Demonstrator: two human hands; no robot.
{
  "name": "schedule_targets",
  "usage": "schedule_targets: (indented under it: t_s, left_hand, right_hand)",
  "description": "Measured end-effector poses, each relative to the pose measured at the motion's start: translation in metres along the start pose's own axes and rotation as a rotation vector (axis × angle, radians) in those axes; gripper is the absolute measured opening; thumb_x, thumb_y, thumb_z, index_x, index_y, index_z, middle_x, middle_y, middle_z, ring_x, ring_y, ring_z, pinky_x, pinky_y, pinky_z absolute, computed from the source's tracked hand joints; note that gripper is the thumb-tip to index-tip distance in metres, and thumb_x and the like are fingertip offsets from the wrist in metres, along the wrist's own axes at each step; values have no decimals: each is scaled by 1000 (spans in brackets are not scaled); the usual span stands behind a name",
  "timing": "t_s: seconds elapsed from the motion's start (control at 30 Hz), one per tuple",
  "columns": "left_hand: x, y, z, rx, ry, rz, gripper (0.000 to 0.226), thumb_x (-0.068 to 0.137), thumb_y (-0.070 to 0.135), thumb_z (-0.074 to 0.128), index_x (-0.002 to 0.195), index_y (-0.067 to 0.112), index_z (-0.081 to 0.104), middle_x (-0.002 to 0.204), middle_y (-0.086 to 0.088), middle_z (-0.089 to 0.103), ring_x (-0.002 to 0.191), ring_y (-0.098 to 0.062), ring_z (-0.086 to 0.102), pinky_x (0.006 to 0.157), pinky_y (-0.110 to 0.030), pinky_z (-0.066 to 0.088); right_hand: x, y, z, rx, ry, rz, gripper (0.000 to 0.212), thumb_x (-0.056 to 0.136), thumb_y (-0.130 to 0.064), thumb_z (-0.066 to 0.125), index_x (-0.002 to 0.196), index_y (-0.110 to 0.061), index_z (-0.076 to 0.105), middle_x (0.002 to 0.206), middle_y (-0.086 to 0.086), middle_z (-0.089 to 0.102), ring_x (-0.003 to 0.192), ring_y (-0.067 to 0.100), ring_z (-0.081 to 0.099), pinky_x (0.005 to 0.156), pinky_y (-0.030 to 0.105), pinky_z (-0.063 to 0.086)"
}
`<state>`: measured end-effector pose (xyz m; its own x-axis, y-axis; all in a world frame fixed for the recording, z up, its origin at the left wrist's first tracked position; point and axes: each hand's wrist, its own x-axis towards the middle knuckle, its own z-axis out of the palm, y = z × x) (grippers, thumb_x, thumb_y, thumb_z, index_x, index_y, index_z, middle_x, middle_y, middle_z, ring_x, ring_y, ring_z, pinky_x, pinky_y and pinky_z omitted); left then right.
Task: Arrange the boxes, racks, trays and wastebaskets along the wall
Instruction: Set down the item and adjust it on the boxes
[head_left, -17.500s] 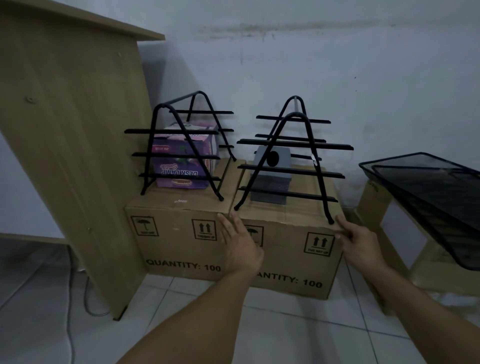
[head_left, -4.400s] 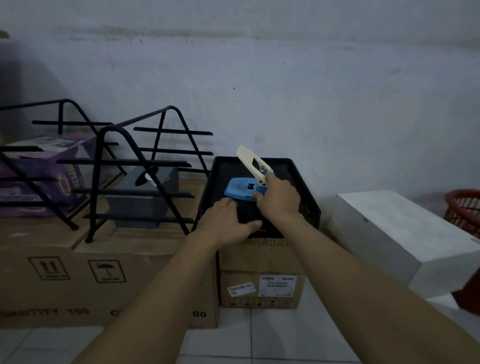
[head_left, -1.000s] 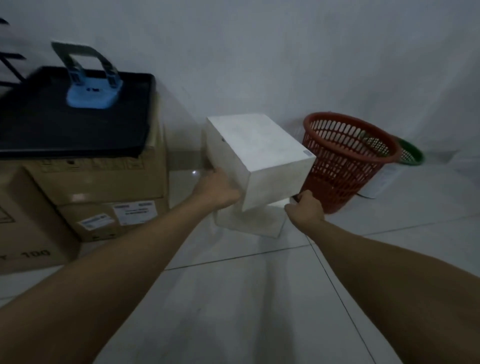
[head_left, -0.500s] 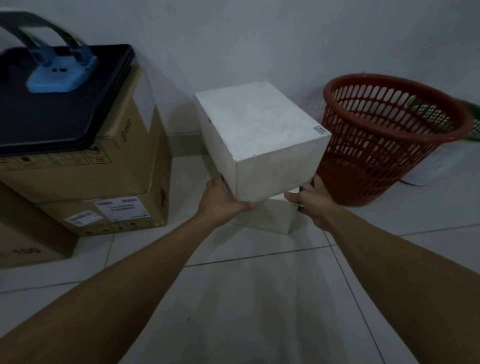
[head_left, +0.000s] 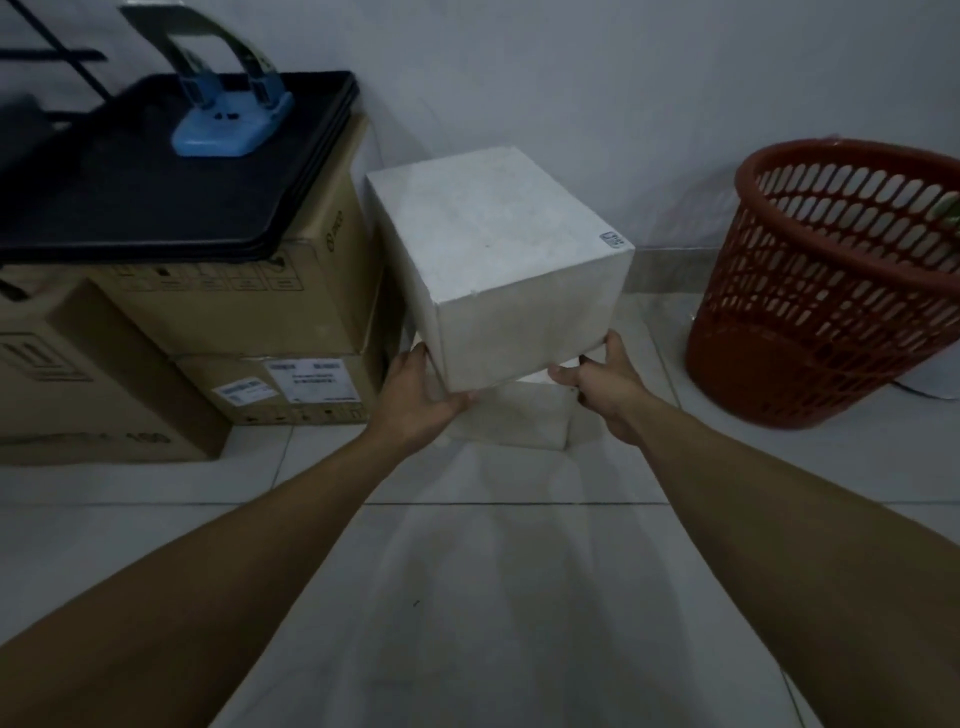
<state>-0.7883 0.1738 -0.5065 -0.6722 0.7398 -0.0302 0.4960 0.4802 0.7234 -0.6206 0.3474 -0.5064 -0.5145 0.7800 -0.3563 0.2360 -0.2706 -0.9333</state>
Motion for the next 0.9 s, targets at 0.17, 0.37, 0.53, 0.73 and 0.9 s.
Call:
schedule_targets:
  t_s: [0.17,0.37,0.53,0.73,0.9]
  left_hand:
    - [1,-6,-5,-14,-21,46,75,86,43,70,148,20,36,146,-9,41,131,-28,42,105,-37,38]
    - [-4,-13,-10,-130,27,2,52,97,21,58,146,14,40,144,-7,50,131,-26,46,100,-27,34]
    - [-9,-17,-16,-205,91,3,53,98,15,55,147,12,36,143,-6,48,125,-15,44,100,-24,32]
    - [-8,-30,-9,-189,176,20,55,99,14,53,149,10,30,142,-10,50,124,-22,49,97,-23,37]
    - [2,-42,-13,-259,147,-5,55,98,21,54,148,23,31,136,-3,54,115,-24,56,90,-51,55]
  right_hand:
    - [-2,4,4,-62,-26,-26,103,69,-12,86,146,-35,22,129,-6,62,114,17,60,102,41,49]
    - [-26,15,26,-325,17,-159,111,69,-24,88,150,-30,12,129,-3,51,114,18,52,99,32,48]
    - [-35,25,56,-272,174,-201,103,74,-19,83,151,-32,15,137,1,52,118,20,53,97,28,44]
    - [-40,49,70,-215,330,-299,95,77,-20,80,151,-35,22,144,-6,50,125,16,52,105,35,45]
    - [-42,51,60,-231,337,-405,67,82,-9,74,137,-26,39,123,-2,61,107,15,59,94,30,51]
